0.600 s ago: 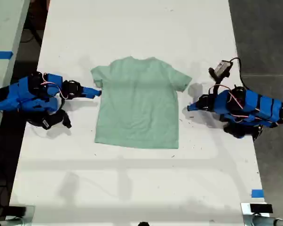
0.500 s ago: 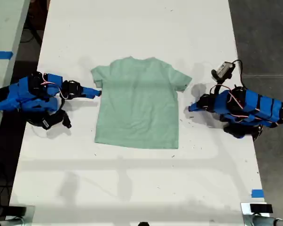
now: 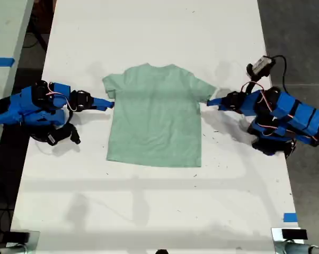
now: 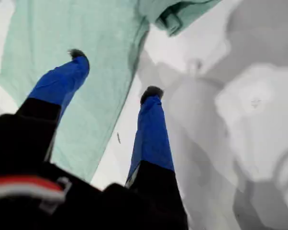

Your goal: Fold t shirt

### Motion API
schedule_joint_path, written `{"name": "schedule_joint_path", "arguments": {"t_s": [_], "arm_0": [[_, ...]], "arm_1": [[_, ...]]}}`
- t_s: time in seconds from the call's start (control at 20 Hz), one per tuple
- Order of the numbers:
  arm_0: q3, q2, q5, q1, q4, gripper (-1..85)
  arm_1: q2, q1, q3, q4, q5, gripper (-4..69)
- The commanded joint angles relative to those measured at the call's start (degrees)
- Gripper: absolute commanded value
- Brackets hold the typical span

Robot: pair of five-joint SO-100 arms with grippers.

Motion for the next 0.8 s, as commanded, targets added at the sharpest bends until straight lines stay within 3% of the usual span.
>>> {"name": "schedule_joint_path", "arguments": {"t_s": [0.0,0.25,0.55,0.65,0.75], "arm_0": [[0.53,0.44,0.26,0.09,0.09,19.7],[0.53,0.44,0.26,0.18,0.09,19.7],[0.53,0.44,0.26,0.09,0.09,19.7],[0.53,0.44,0.26,0.18,0.09,19.6],[0.53,0.44,0.26,0.18,0.09,19.5]], "arm_1": [[-13.62,9.67,-13.71,-1.93,-6.33,28.5],[-47.99,22.85,-33.84,-5.8,-16.26,27.6],[-79.63,25.75,-49.83,-9.49,-15.91,26.0],[-88.77,25.22,-56.25,-6.94,-17.31,0.8],[-87.89,22.94,-60.82,-3.6,-18.9,0.9]]}}
